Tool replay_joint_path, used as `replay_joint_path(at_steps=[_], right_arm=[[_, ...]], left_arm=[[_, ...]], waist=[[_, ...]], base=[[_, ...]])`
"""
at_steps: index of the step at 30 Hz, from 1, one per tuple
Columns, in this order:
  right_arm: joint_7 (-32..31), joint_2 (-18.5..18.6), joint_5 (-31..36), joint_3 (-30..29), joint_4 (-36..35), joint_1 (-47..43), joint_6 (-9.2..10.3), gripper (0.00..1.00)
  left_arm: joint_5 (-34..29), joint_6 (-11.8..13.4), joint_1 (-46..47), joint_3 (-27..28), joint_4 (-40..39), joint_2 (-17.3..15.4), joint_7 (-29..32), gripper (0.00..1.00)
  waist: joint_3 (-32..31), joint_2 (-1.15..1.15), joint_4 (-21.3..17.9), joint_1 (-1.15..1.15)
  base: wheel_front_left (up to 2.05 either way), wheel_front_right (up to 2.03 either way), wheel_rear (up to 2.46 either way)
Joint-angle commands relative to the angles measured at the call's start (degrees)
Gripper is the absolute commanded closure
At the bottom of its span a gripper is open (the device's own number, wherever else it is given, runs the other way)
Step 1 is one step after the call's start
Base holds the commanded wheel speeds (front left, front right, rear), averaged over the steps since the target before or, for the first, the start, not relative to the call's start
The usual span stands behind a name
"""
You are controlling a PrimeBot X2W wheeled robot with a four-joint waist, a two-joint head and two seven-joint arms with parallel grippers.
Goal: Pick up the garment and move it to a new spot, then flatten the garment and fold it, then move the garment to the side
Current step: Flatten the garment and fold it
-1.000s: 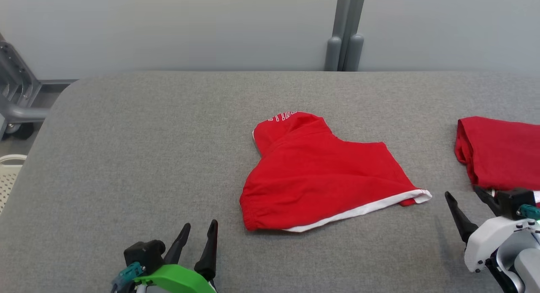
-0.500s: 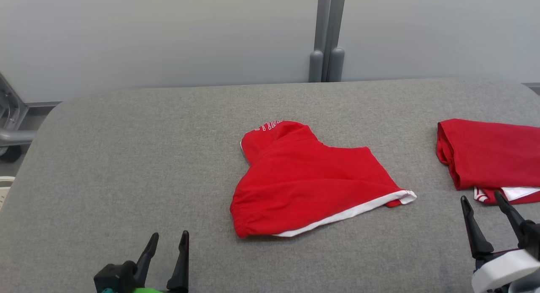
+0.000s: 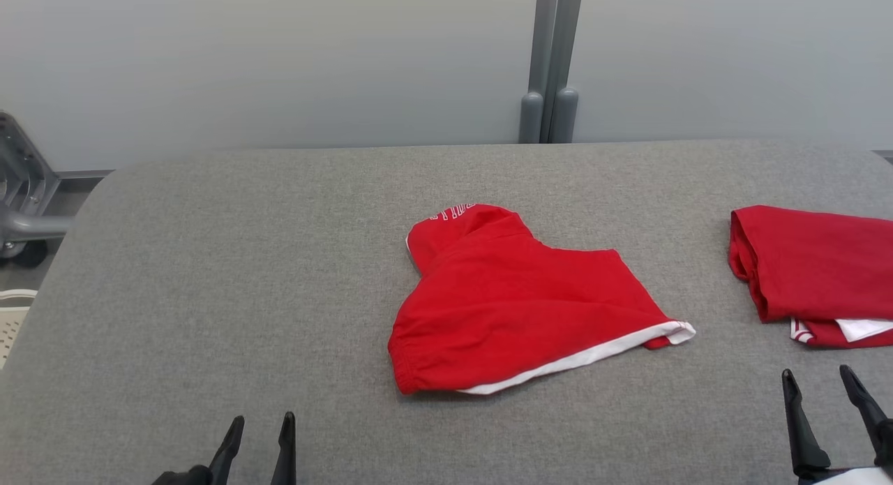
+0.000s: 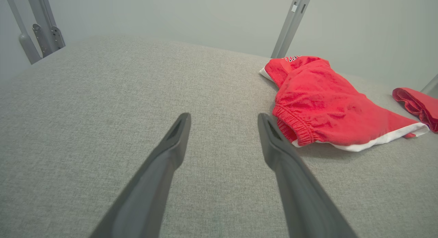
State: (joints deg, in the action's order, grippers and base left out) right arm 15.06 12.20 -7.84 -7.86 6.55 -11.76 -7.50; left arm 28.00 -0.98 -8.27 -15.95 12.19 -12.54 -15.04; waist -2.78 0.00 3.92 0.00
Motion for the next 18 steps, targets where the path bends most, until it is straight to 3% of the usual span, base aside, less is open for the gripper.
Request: replay_joint_path(at_steps=[1, 7, 18], right_arm=[[0.13, -0.24, 0.44, -0.52, 0.11, -0.91, 0.02, 0.00], [0.14, -1.23, 1.55, -0.90, 0.45, -1.42, 0.02, 0.00], [0.14, 0.53, 3.64, 3.05, 1.17, 4.92, 0.02, 0.00]], left_arm=[[-0.84, -0.54, -1.06, 0.73, 0.27, 0.57, -0.17, 0.00], [-2.81, -2.63, -1.89, 3.35, 1.10, 2.35, -0.18, 0.00], [-6.00, -5.11, 1.23, 5.40, 3.22, 4.87, -0.18, 0.00]], waist=[[-0.04, 0.00, 0.34, 0.00], [0.03, 0.00, 0.80, 0.00], [-0.23, 0.00, 1.04, 0.00]], base=[[0.00, 0.00, 0.00], [0.00, 0.00, 0.00], [0.00, 0.00, 0.00]])
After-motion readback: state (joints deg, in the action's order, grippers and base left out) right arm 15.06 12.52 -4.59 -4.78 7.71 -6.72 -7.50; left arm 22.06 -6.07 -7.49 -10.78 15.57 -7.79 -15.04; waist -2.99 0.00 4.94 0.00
